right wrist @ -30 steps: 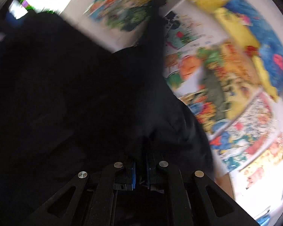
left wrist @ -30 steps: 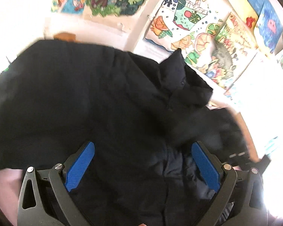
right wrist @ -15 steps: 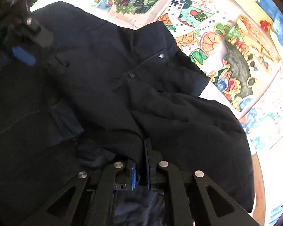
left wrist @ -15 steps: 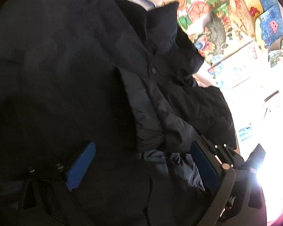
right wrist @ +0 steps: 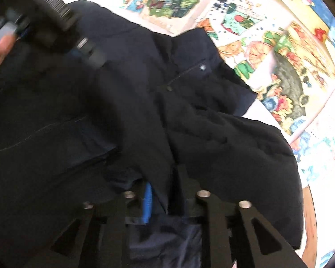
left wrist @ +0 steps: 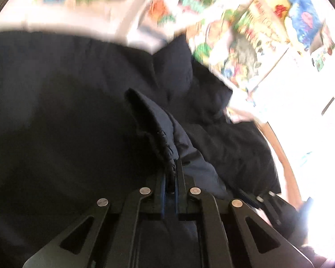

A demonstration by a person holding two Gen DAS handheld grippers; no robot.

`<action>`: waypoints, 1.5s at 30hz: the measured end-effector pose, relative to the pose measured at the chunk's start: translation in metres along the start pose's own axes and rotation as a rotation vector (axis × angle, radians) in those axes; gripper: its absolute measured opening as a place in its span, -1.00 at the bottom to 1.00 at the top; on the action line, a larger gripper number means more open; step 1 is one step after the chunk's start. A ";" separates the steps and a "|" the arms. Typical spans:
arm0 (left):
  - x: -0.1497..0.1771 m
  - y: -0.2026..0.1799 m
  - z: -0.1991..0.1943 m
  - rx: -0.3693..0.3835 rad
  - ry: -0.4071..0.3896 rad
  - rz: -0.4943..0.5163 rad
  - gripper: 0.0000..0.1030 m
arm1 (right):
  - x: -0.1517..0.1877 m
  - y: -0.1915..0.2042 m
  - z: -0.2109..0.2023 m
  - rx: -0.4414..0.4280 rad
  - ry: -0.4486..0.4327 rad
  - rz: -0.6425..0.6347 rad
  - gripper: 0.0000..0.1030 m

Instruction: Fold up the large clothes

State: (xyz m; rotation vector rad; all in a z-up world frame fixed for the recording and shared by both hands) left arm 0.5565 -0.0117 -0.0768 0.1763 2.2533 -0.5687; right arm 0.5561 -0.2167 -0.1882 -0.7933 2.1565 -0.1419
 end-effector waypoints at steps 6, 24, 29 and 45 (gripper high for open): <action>-0.029 0.043 -0.049 -0.276 -0.133 0.148 -0.93 | -0.006 0.004 -0.053 -0.003 -0.146 -0.010 0.65; 0.041 0.110 0.031 -0.473 0.177 0.183 -0.82 | 0.049 -0.106 0.052 0.008 0.227 0.610 -0.17; 0.042 0.114 0.030 -0.428 0.161 0.156 -0.80 | 0.052 -0.101 0.051 0.060 0.241 0.561 -0.15; 0.047 0.084 -0.019 -0.483 0.057 0.199 0.43 | 0.054 -0.103 0.022 0.074 0.223 0.561 0.59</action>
Point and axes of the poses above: each gripper's, at about its wrist camera, not at the fingertips, and z roughly the way its jaws point, y to its left, x to its underside, the point moved 9 cm from there along z, roughly the way its jaws point, and after that the axes turned 10 degrees about z, right-handed, at the moved point
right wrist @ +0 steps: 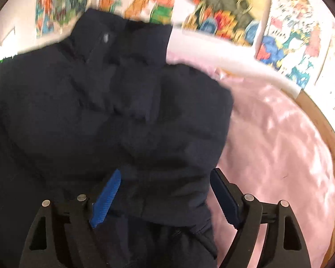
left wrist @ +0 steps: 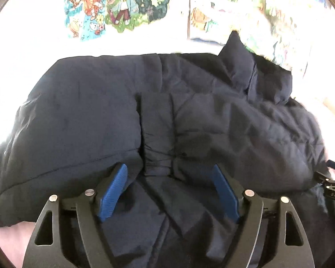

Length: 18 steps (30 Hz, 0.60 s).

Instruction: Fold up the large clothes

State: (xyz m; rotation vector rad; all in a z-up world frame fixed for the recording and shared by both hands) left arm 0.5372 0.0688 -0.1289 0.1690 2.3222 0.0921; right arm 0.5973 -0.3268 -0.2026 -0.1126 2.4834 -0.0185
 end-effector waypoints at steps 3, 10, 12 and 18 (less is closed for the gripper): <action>0.010 -0.005 0.017 -0.046 0.061 0.044 0.43 | 0.006 -0.007 0.007 0.006 0.020 0.033 0.79; 0.013 -0.013 -0.004 0.211 0.035 -0.019 0.55 | 0.003 -0.007 -0.039 -0.130 -0.039 0.014 0.82; 0.017 -0.007 -0.017 0.262 0.027 -0.066 0.69 | 0.004 -0.003 -0.064 -0.157 -0.072 -0.037 0.82; 0.037 0.039 -0.073 0.287 -0.029 -0.248 0.84 | 0.013 0.031 -0.135 -0.302 -0.088 -0.045 1.00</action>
Point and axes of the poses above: each gripper's, at about its wrist camera, not at the fingertips, and z roughly the way its jaws point, y to its left, x to its underside, the point moved 9 cm from there along z, roughly the way its jaws point, and after that the axes turned 10 degrees about z, right-handed, at the moved point
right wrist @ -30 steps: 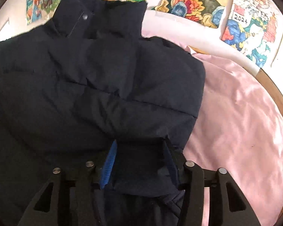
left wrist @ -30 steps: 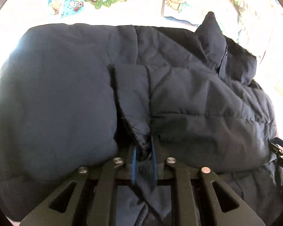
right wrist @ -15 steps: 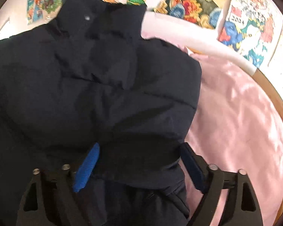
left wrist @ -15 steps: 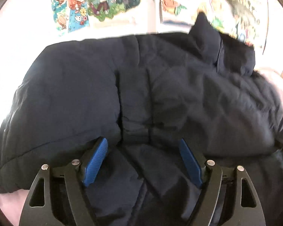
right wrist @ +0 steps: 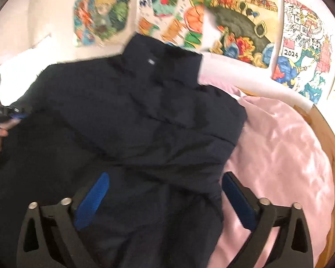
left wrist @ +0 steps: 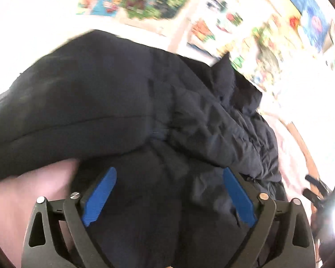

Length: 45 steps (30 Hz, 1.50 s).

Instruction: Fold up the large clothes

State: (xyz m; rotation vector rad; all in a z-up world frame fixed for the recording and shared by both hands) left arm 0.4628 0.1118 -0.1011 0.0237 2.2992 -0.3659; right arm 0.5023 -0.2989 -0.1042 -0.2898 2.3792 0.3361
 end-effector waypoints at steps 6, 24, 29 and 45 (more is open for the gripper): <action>0.021 0.067 -0.039 -0.003 -0.019 -0.311 0.88 | 0.017 0.041 -0.023 -0.171 0.091 0.165 1.00; 0.005 0.193 -0.023 -0.039 -0.190 -0.886 0.88 | 0.065 0.045 0.010 -0.229 0.241 0.267 1.00; 0.004 0.192 -0.019 -0.078 -0.214 -0.850 0.87 | 0.057 0.035 0.007 -0.231 0.208 0.307 1.00; 0.010 0.230 -0.037 -0.100 -0.336 -0.989 -0.41 | 0.058 0.017 0.019 -0.165 0.203 0.342 1.00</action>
Point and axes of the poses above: each gripper's, at about its wrist camera, not at the fingertips, and z roughly the way its jaws point, y to its left, x to its underside, the point moved 9 cm from there along z, roughly the way its jaws point, and after that the axes turned 10 degrees about z, right-handed, at the moved point
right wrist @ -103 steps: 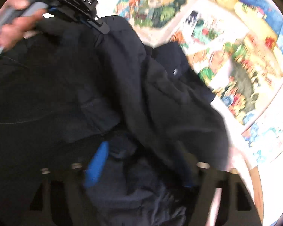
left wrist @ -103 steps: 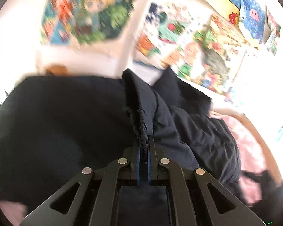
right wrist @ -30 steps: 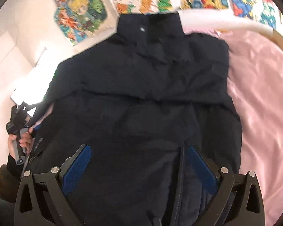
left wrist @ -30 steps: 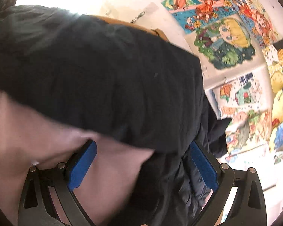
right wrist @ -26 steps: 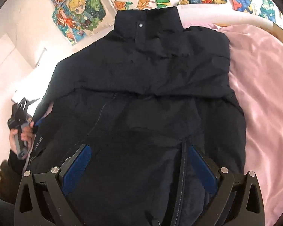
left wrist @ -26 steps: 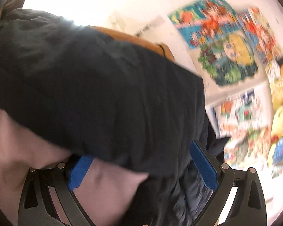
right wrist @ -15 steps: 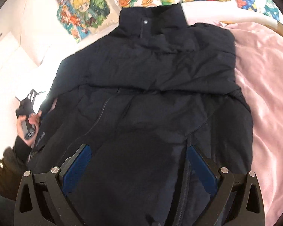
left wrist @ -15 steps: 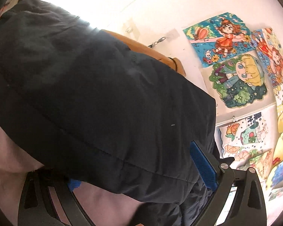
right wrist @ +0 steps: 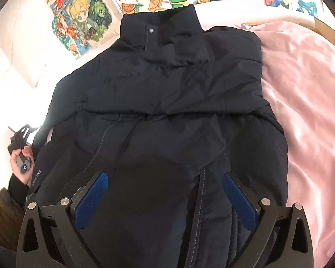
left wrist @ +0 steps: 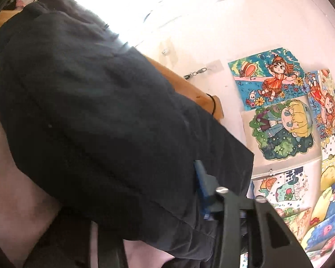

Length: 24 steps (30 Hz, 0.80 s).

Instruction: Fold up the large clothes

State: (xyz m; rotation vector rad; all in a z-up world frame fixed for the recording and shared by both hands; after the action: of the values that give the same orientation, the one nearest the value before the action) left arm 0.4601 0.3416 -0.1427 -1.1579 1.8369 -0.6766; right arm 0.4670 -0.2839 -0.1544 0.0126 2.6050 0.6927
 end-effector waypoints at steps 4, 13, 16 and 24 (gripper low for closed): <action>-0.017 -0.019 -0.020 -0.029 -0.111 0.127 -0.78 | 0.000 -0.002 0.001 -0.001 0.006 0.005 1.00; -0.032 -0.134 -0.061 0.000 -0.284 0.523 -0.89 | -0.017 -0.011 -0.012 -0.005 -0.047 0.042 1.00; -0.007 -0.192 -0.073 0.033 -0.332 0.725 -0.89 | -0.036 -0.019 -0.029 0.020 -0.120 0.046 1.00; 0.144 -0.321 -0.067 0.197 -0.253 1.318 -0.89 | -0.075 -0.051 -0.077 0.095 -0.305 0.086 1.00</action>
State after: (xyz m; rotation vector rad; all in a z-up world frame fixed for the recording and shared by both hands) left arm 0.5152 0.0744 0.0897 0.2159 1.7907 0.0769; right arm 0.5078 -0.3733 -0.0879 0.2421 2.3506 0.5477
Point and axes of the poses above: each gripper's, at about its wrist camera, not at the fingertips, and z roughly the way its jaws point, y to its left, x to its underside, the point moved 9 cm from there along z, roughly the way its jaws point, and after that the axes turned 10 degrees about z, right-handed, at the moved point
